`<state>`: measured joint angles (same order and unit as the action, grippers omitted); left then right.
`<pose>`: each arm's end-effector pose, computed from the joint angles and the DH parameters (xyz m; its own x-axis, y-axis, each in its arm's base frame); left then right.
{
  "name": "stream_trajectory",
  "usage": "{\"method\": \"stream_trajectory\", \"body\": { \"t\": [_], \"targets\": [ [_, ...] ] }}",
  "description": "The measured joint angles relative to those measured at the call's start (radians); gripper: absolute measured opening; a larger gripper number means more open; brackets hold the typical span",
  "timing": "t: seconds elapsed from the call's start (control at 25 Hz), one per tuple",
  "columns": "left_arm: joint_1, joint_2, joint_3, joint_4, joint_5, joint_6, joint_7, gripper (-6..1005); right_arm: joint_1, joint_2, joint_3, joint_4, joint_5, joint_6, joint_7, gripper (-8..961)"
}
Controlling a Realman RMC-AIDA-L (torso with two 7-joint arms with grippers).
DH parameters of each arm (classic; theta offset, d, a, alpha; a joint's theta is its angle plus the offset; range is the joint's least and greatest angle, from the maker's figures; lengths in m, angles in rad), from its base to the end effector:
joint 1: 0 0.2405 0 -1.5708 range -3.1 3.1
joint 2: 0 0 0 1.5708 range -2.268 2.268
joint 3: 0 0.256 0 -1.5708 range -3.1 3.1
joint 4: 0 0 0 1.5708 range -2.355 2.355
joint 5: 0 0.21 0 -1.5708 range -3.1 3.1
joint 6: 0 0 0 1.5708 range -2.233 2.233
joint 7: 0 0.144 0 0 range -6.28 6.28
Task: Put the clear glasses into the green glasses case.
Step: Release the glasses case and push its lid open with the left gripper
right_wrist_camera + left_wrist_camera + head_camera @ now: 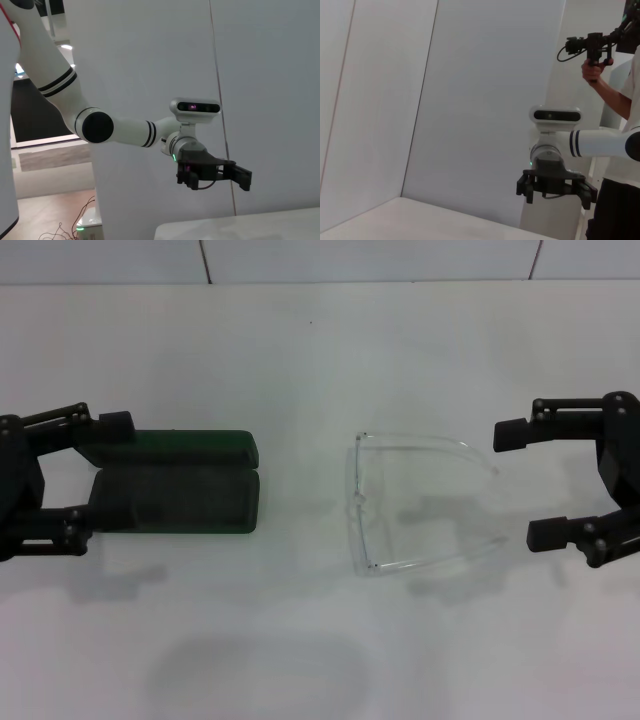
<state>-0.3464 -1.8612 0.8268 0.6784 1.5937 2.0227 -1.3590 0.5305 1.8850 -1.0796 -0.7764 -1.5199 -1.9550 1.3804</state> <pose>-0.2741 0.2626 0.1010 0.7004 0.2010 0.6849 0.2713 -0.9625 0.0050 0.1977 0.3056 0.0679 0.7910 -0.0569 -0.6091 0.0080 -0.9946 0.1033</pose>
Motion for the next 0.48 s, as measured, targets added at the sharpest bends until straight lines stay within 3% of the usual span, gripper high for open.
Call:
{"method": "stream_trajectory", "body": {
  "t": [0.48],
  "targets": [
    [-0.007, -0.012, 0.0, -0.001, 0.023, 0.0, -0.002, 879, -0.002, 0.024, 0.003, 0.003, -0.002, 0.025, -0.003, 874]
  ]
}}
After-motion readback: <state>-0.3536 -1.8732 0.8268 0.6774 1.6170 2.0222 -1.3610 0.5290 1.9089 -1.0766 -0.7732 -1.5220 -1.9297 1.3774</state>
